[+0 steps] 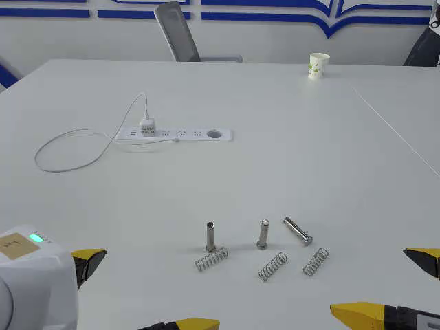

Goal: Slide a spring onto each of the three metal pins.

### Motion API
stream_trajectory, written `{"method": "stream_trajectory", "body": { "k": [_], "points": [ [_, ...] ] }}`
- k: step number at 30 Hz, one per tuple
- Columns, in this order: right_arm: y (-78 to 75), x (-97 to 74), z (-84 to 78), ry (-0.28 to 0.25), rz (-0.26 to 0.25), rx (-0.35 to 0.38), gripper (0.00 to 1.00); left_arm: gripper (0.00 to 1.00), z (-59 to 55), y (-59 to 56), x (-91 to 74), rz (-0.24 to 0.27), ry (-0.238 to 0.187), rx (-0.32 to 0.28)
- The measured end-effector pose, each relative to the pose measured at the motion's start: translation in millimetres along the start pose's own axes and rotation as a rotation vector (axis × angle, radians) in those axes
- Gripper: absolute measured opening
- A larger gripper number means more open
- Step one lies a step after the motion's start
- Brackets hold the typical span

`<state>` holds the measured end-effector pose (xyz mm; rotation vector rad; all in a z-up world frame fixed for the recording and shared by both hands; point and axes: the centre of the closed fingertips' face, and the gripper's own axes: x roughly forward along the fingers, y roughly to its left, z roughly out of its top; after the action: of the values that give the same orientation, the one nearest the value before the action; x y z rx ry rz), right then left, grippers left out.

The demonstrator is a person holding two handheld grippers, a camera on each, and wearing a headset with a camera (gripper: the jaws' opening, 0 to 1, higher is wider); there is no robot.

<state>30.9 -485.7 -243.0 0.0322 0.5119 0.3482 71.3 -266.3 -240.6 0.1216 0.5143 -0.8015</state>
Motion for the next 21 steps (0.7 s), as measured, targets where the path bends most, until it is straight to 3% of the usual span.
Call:
{"method": "stream_trajectory", "body": {
  "k": [21],
  "points": [
    [0.4,-1.0,-2.0,0.011,-0.003,0.001,0.89,1.0,-2.2,-0.5,-1.1,0.0,0.006,0.003]
  ]
}}
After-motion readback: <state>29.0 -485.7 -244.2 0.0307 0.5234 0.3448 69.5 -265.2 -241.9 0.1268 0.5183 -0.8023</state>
